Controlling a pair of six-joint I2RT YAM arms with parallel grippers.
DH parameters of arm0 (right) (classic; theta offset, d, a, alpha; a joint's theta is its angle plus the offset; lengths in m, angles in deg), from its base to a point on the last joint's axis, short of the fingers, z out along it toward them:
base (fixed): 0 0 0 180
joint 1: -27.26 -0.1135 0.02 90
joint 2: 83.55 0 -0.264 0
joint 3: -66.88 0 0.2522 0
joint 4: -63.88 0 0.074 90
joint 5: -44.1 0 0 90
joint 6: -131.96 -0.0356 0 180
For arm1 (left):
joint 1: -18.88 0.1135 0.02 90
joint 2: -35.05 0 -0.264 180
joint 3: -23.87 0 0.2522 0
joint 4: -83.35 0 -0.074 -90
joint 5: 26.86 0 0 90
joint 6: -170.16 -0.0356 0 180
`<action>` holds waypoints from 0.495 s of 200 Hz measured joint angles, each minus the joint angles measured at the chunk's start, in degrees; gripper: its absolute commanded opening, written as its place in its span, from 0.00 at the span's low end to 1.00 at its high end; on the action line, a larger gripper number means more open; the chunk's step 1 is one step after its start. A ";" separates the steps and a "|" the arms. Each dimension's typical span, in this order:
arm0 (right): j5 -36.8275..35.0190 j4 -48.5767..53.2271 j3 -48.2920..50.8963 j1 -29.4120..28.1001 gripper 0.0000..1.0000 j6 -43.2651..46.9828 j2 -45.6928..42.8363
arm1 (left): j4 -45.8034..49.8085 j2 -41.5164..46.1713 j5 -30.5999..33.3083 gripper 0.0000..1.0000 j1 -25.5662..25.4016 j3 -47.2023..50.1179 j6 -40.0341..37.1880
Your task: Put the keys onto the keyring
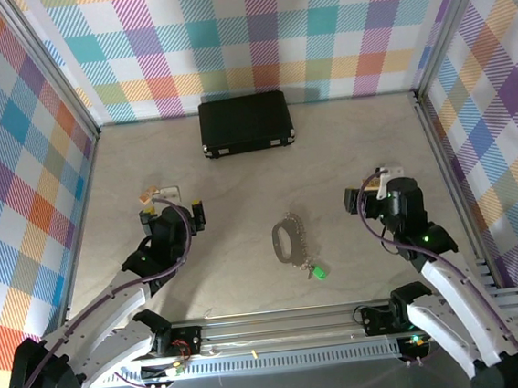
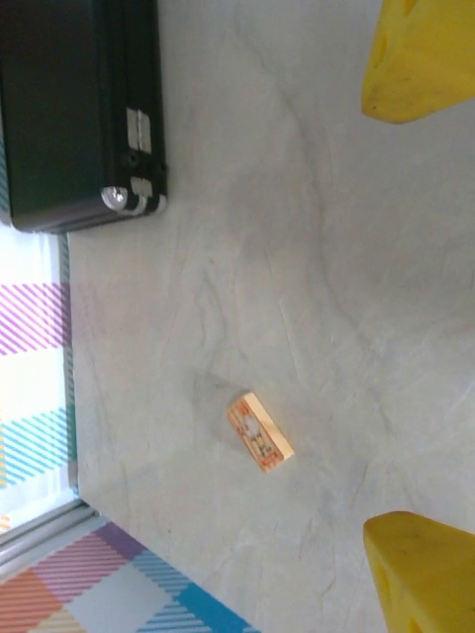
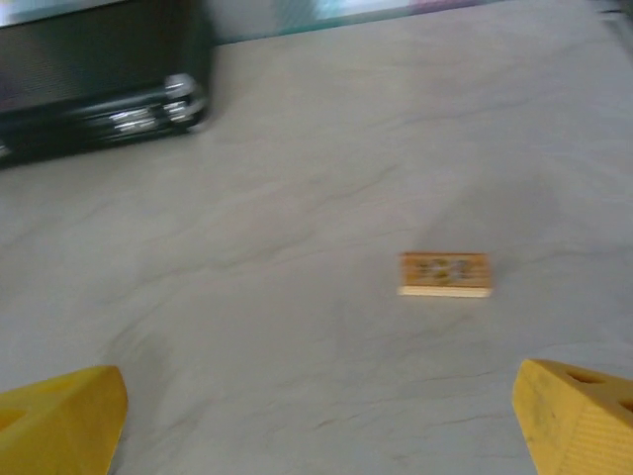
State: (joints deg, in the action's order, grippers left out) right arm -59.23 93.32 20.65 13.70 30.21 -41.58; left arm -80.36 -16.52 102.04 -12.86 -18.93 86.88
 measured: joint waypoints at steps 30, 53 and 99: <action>-1.33 -8.46 7.69 3.56 0.99 -0.04 1.70 | -7.08 -0.33 2.45 1.00 1.42 5.70 -3.04; -1.44 -13.31 12.37 4.44 0.99 1.22 1.92 | -11.80 -0.92 3.96 1.00 3.50 8.72 -4.50; -1.46 -23.10 15.30 6.01 0.99 5.62 5.16 | -19.96 -5.46 6.91 1.00 7.17 10.80 -4.83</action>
State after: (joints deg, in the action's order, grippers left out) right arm -60.69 70.22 35.95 19.71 35.83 -36.42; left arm -100.32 -21.99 108.94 -5.69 -8.14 82.05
